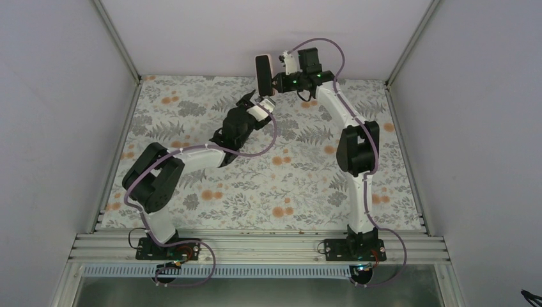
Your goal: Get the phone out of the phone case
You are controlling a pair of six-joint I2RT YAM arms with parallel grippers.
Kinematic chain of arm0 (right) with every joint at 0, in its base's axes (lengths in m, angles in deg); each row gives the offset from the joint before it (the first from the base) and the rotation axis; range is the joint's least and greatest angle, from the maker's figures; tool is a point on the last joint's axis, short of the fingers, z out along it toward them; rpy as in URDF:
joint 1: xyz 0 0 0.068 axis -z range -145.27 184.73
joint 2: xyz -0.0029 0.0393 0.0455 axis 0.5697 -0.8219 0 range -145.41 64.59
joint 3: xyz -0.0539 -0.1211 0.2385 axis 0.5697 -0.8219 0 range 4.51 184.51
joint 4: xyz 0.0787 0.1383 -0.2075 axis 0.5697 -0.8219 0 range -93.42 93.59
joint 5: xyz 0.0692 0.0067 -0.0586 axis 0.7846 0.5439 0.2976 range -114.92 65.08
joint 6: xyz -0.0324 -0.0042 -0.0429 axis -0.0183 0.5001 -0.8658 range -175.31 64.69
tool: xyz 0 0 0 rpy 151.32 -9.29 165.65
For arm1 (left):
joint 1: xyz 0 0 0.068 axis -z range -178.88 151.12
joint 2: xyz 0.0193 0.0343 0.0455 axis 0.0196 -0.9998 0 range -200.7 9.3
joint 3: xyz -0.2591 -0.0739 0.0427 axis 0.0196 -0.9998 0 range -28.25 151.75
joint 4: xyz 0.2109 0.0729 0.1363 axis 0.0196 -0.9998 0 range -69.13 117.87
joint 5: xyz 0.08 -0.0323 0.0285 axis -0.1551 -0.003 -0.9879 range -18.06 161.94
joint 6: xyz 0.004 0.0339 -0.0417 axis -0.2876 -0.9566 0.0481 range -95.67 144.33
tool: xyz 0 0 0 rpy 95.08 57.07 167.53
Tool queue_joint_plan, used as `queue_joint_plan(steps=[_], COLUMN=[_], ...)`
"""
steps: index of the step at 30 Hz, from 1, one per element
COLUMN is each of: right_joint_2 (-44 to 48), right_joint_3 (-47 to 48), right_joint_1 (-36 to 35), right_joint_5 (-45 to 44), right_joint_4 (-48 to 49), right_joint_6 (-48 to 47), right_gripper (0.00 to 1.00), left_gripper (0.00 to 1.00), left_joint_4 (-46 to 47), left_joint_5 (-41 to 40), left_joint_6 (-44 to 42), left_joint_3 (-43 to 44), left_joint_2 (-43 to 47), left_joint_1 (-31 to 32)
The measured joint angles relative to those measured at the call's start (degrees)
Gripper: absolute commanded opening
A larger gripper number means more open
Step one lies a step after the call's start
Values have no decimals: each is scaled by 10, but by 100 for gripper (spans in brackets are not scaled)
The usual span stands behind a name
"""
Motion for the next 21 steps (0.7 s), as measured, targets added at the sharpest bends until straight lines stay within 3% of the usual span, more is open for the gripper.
queue_joint_plan(steps=[21], right_joint_2=[9], right_joint_3=[-55], right_joint_1=[0], right_joint_5=[31], right_joint_4=[60], right_joint_6=[43], right_gripper=[3], left_gripper=[73], left_joint_4=[45], left_joint_5=[-41], left_joint_6=[-30], left_joint_3=[90], left_joint_2=[-118], left_joint_1=[-5])
